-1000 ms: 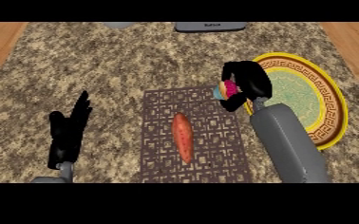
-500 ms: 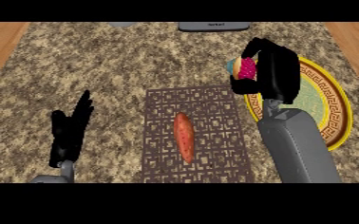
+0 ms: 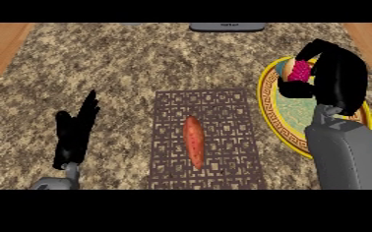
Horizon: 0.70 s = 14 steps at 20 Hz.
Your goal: Pick the cupcake from the placemat and place it in the plate
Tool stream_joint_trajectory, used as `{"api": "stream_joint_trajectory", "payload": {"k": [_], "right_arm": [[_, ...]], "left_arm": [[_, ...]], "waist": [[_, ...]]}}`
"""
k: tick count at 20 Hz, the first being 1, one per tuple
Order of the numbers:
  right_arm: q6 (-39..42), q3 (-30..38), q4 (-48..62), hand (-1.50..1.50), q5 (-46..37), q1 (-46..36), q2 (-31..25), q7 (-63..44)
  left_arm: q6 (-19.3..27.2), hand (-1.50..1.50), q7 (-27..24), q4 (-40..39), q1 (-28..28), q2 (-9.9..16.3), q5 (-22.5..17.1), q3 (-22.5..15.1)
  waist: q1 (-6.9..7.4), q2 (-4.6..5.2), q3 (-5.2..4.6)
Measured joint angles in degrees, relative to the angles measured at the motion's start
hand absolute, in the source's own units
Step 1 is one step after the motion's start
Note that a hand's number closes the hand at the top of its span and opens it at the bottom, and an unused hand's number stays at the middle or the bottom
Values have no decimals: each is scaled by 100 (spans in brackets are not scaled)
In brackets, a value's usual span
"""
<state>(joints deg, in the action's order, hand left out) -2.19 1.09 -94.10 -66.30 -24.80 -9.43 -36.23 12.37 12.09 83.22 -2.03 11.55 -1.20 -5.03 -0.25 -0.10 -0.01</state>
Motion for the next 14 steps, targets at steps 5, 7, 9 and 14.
{"api": "stream_joint_trajectory", "payload": {"k": [5,7,9,14], "right_arm": [[-34,473,516,150,283,-73,-283,269],[-91,651,774,150,417,-9,-434,493],[-93,766,1037,150,523,13,-522,636],[177,1074,1831,150,1017,57,-743,1108]], "left_arm": [[-40,0,124,252,114,-49,78,20],[-82,0,150,258,91,-48,77,60],[-58,0,71,109,40,-131,146,49],[-123,0,83,148,33,-153,149,70]], "waist": [[37,7,0],[39,11,2],[37,13,2],[49,19,3]]}}
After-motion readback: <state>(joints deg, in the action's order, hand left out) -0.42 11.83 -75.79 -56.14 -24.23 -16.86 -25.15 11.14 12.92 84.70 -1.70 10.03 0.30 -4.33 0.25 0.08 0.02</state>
